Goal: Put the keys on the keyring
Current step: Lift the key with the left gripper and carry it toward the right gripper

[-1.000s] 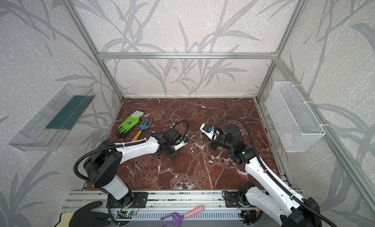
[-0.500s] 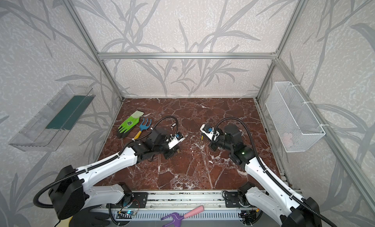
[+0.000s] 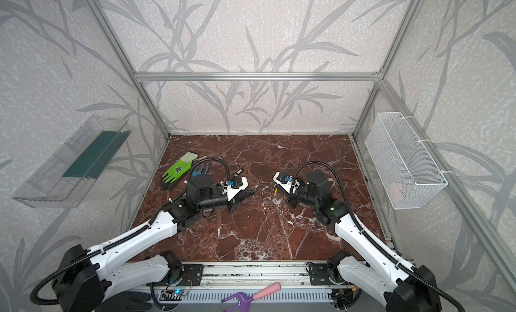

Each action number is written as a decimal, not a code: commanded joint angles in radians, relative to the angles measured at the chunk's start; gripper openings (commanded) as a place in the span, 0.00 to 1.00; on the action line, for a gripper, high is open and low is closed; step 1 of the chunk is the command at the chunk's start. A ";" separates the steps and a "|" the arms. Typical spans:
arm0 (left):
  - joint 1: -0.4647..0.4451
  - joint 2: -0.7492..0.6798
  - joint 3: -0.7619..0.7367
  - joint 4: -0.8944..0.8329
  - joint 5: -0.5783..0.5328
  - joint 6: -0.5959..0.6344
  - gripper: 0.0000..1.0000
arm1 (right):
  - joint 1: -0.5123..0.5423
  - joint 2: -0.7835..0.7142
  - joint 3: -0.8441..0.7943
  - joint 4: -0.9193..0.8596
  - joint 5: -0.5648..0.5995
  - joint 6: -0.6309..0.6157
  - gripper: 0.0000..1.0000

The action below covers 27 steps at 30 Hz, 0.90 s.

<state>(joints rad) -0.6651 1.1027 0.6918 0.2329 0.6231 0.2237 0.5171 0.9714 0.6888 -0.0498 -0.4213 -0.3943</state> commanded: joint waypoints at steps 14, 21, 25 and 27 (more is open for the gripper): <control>0.035 0.128 0.103 0.319 0.236 -0.213 0.00 | 0.083 -0.062 0.022 0.076 0.052 -0.082 0.00; 0.022 0.165 0.150 0.267 0.211 -0.208 0.00 | 0.092 -0.062 0.026 0.090 0.091 -0.113 0.00; 0.000 0.168 0.170 0.208 0.161 -0.164 0.00 | 0.092 -0.058 0.046 0.080 0.126 -0.103 0.00; -0.010 0.170 0.181 0.186 0.137 -0.150 0.00 | 0.091 -0.050 0.065 0.067 0.141 -0.086 0.00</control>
<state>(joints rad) -0.6613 1.2686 0.8272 0.4545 0.7967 0.0448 0.6033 0.9260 0.6952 -0.0025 -0.3168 -0.4942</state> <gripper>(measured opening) 0.048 0.045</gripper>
